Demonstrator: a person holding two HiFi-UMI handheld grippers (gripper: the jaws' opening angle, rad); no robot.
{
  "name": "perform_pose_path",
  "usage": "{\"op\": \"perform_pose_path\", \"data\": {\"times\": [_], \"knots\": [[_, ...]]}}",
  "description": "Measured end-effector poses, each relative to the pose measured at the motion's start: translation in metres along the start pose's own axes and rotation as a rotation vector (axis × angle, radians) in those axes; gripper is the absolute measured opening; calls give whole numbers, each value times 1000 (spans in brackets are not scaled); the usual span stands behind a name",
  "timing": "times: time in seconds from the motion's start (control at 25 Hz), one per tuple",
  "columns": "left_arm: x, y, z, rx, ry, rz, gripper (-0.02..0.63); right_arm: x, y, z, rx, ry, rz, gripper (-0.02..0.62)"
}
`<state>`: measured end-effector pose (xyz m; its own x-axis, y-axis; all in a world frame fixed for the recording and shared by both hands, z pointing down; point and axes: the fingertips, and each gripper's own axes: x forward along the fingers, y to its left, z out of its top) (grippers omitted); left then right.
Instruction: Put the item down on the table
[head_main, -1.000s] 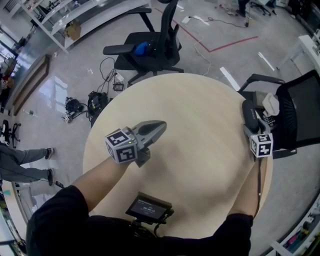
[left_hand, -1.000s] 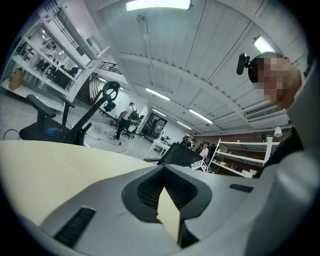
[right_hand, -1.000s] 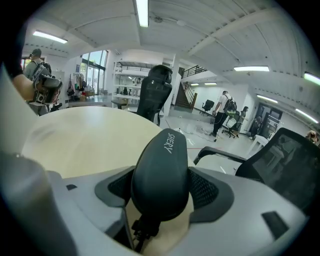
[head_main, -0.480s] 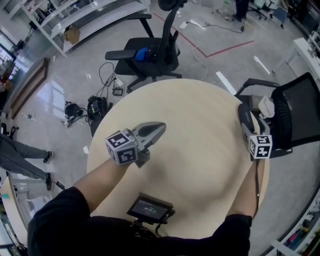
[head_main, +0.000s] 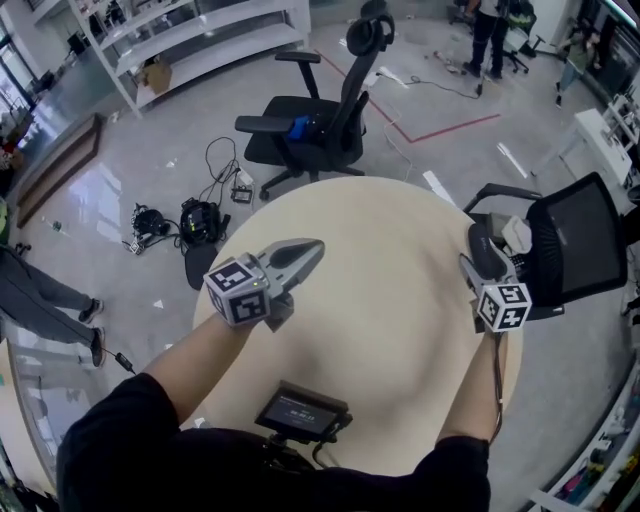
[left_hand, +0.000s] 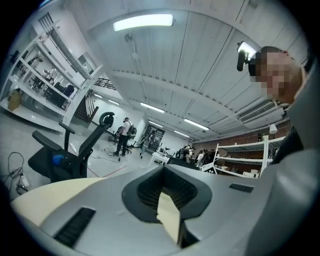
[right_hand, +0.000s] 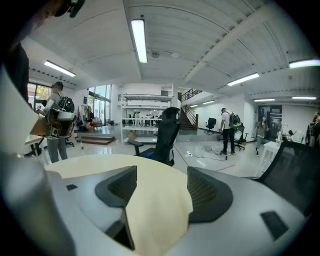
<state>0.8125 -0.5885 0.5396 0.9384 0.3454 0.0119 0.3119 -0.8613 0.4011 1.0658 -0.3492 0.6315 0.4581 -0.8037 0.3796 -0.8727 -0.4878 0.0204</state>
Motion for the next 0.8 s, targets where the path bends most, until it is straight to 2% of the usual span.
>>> {"op": "perform_pose_path", "data": {"times": [0.04, 0.12, 0.28, 0.52, 0.8], "knots": [[-13, -3, 4, 3, -5, 7, 2, -2, 15, 3, 4, -1, 16, 324], [-41, -7, 12, 9, -24, 28, 2, -3, 45, 10, -6, -2, 39, 223], [-93, -13, 39, 29, -78, 59, 2, -5, 118, 44, -41, -25, 113, 136], [-196, -25, 80, 66, -133, 115, 2, -29, 247, 100, -62, -77, 233, 60], [-360, -34, 122, 128, -181, 184, 2, -57, 406, 156, -73, -151, 310, 14]]}}
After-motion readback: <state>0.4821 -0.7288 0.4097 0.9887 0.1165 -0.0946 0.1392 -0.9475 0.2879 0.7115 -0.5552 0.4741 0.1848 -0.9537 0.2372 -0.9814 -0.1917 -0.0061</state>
